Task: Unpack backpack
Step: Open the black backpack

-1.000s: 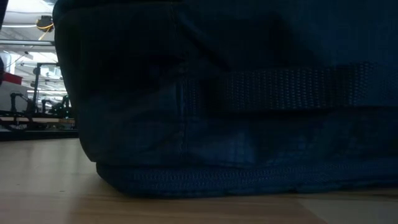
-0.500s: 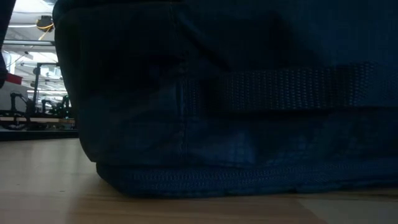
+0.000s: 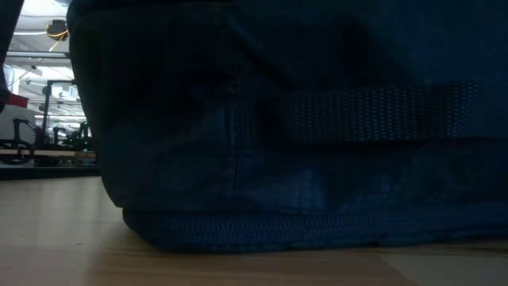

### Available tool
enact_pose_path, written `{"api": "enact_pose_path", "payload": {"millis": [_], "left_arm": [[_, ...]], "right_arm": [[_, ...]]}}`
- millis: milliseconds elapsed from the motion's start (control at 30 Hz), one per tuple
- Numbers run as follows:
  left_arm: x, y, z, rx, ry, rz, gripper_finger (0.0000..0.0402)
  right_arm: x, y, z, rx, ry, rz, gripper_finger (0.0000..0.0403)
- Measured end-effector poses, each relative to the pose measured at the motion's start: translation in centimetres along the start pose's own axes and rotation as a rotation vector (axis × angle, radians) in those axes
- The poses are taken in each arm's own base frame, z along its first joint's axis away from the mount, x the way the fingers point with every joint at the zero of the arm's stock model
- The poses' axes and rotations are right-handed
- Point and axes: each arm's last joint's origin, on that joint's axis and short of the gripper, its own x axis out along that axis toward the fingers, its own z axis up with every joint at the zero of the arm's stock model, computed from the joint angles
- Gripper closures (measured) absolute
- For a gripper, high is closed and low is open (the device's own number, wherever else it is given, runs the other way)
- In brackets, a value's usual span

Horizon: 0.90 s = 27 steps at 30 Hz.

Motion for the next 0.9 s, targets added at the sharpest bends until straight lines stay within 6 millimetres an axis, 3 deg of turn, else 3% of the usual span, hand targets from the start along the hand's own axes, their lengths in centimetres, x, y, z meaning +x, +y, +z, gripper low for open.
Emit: {"api": "enact_pose_path", "payload": {"millis": [367, 900], "left_arm": [[0.0, 4.9, -4.0, -0.180, 0.057, 0.018, 0.0401], [-0.9, 10.1, -11.1, -0.355, 0.117, 0.095, 0.0401]], "right_arm": [[-0.2, -0.4, 0.3, 0.004, -0.032, -0.012, 0.0171], [0.9, -1.0, 1.0, -0.034, -0.028, -0.042, 0.0171]]}}
